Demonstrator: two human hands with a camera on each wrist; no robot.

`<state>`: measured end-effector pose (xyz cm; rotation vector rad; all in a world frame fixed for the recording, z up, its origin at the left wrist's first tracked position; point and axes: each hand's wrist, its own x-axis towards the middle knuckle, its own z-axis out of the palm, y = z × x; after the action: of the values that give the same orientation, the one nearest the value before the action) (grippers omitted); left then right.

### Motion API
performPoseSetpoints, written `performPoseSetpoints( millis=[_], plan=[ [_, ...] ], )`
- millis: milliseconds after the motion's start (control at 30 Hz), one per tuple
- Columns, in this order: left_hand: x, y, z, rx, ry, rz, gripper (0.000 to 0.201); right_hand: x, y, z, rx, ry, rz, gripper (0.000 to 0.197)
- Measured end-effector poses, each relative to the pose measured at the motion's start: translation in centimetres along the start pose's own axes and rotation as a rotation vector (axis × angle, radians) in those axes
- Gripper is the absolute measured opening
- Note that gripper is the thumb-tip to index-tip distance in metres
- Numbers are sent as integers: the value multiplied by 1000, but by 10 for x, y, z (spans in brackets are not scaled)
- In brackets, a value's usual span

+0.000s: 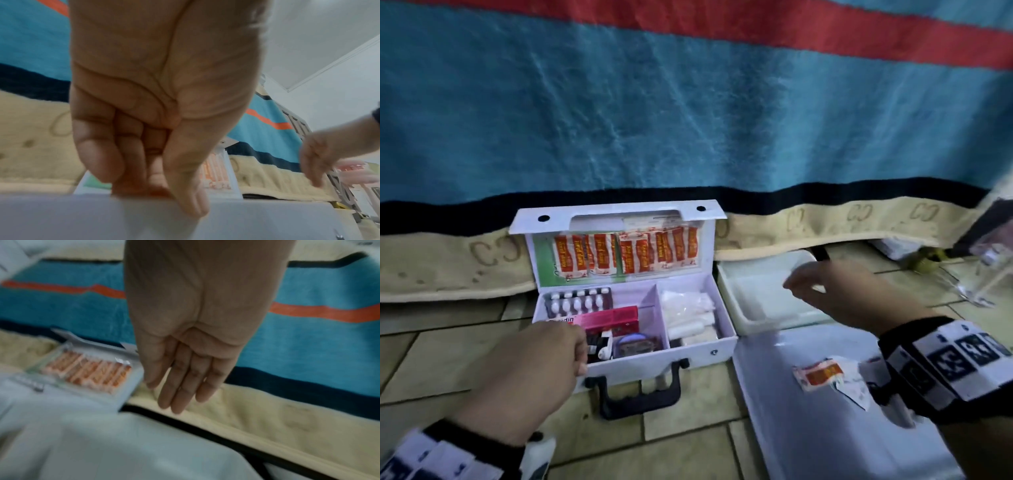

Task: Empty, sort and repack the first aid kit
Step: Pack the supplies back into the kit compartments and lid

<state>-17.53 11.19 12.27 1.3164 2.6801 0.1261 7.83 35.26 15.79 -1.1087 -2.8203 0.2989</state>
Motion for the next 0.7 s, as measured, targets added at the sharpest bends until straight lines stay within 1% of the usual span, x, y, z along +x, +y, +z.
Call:
performPoseSetpoints(
  millis=[67,133,267,333,367,433,567,633,700],
  plan=[
    [0,10,-1,3,1,54,22,-27,36,6,-94,-144,156,15],
    [-2,27,-1,-38,26,117,21,-52,60,15,-118,-238,249,15],
    [-11,75,0,-96,53,290,13,-79,76,35,-107,-378,316,33],
    [-14,102,2,-96,37,374,9,-82,76,40,-93,-405,321,39],
    [-15,116,4,-77,25,418,11,-81,77,42,-95,-403,312,43],
    [-16,144,9,-13,-21,512,20,-78,78,43,-109,-405,302,49],
    [-15,198,31,143,-221,706,42,-70,75,46,-160,-379,301,62],
    [-13,218,44,173,-314,791,44,-67,71,48,-200,-379,278,63],
    [-12,232,55,204,-378,853,44,-65,70,50,-234,-377,273,59]
  ],
)
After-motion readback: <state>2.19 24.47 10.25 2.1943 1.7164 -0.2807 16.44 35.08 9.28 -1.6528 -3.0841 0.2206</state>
